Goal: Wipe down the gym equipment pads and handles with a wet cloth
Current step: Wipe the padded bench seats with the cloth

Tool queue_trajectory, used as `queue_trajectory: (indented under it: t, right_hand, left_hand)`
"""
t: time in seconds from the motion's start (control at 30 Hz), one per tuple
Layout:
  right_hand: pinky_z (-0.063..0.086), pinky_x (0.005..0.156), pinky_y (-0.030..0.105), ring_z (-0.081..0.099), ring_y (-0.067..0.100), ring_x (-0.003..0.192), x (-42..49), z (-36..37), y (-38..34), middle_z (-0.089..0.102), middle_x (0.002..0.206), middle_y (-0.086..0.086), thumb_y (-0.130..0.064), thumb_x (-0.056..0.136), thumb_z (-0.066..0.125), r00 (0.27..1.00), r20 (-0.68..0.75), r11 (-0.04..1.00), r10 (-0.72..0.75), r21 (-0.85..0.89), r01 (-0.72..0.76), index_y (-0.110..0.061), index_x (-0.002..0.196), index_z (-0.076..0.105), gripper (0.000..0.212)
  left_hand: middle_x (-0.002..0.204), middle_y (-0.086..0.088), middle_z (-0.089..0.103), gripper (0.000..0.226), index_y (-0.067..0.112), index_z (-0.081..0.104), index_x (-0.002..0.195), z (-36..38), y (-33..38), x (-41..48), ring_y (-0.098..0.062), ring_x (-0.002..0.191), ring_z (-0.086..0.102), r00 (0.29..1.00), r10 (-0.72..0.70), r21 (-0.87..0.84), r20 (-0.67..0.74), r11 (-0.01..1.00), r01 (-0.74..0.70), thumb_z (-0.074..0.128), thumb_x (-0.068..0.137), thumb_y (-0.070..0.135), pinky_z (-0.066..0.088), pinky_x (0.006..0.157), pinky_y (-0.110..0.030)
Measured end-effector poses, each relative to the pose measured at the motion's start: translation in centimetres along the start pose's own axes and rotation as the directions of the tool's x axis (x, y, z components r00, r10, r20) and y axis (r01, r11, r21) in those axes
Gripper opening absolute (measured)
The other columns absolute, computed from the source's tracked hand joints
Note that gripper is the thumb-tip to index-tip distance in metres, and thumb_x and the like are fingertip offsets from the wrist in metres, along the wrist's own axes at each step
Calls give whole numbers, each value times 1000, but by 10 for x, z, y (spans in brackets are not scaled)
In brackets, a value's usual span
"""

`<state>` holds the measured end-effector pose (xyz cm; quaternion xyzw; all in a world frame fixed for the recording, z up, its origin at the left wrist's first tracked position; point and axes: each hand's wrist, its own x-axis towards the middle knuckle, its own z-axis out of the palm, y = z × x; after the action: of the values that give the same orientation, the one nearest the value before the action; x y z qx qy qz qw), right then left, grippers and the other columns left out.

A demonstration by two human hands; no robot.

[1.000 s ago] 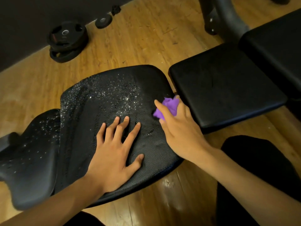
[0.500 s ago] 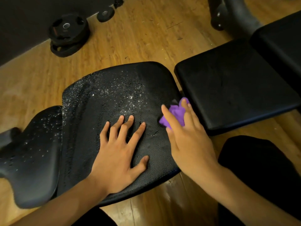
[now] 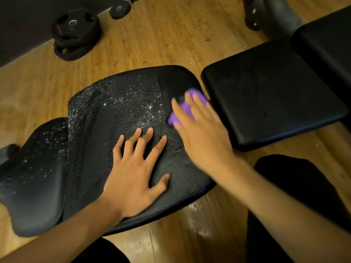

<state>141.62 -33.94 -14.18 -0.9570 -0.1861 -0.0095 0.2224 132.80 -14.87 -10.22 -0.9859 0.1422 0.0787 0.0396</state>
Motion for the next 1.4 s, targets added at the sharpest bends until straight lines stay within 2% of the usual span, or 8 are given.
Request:
queue_trajectory:
  t: [0.13, 0.27, 0.4, 0.53, 0.67, 0.93, 1.2, 1.4]
  right_hand:
    - [20, 125, 41, 19, 22, 156, -108, -8, -9, 29, 166, 8, -40, 107, 24, 1000, 23, 1000, -18, 11, 18, -24, 163, 15, 60]
    - [11, 128, 42, 7, 26, 158, 3, -2, 0, 13, 170, 14, -39, 109, 19, 999, -34, 1000, 3, -6, -3, -19, 164, 3, 61]
    - [21, 125, 43, 8, 34, 157, 109, 3, 2, 8, 168, 22, -36, 111, 30, 966, 0, 960, 258, 114, -256, -17, 164, 6, 61]
    - [41, 102, 43, 36, 35, 137, 33, -4, -3, 27, 157, 19, -35, 109, 38, 961, -21, 957, 274, 106, -271, -21, 164, 10, 63]
    - [45, 98, 35, 34, 27, 134, -56, -17, -5, 23, 154, 13, -38, 109, 34, 965, 78, 956, 252, 132, -260, -26, 163, 4, 63]
    - [42, 91, 42, 41, 35, 128, 84, 4, 9, 28, 150, 21, -37, 110, 34, 963, 1, 955, 269, 134, -266, -21, 163, 14, 58]
    - [36, 116, 40, 17, 35, 154, -83, -13, -10, 14, 166, 21, -38, 106, 26, 985, 53, 981, 166, 97, -170, -22, 164, 6, 63]
    - [9, 127, 47, -6, 38, 157, 47, 2, 4, -2, 169, 24, -40, 111, 23, 994, 44, 995, 104, -11, -104, -19, 164, 3, 61]
  left_hand:
    - [165, -14, 32, 82, 26, 31, 163, 0, 0, 0, -39, 155, 22, 1000, 4, -14, 8, 1000, -4, 39, 93, 68, 18, 122, -68]
    - [165, -13, 31, 82, 27, 29, 163, -1, -1, 1, -38, 156, 21, 1000, 3, -20, 15, 1000, -3, 37, 93, 68, 17, 122, -67]
    - [165, -13, 31, 81, 28, 28, 164, -1, 1, 1, -38, 156, 20, 1000, -7, -24, 15, 1000, 7, 35, 94, 69, 15, 123, -66]
    - [166, -12, 30, 81, 28, 27, 164, -1, 0, -2, -36, 156, 19, 1000, -9, -24, 22, 1000, 10, 33, 95, 69, 15, 123, -66]
    - [166, -12, 31, 81, 28, 27, 164, -1, 1, -2, -36, 157, 19, 1000, -1, -23, 16, 1000, 1, 32, 95, 70, 15, 124, -66]
    - [167, -10, 29, 80, 31, 24, 165, 0, 0, 1, -35, 157, 18, 1000, -8, -13, 20, 1000, 8, 31, 95, 70, 13, 125, -63]
    - [169, -8, 25, 81, 32, 19, 166, -3, 2, -2, -33, 159, 12, 999, -13, -31, 29, 999, 14, 26, 95, 71, 5, 127, -60]
    - [168, -9, 28, 80, 32, 23, 165, -2, 1, -2, -35, 158, 16, 1000, -12, -27, 25, 1000, 13, 28, 96, 70, 10, 126, -63]
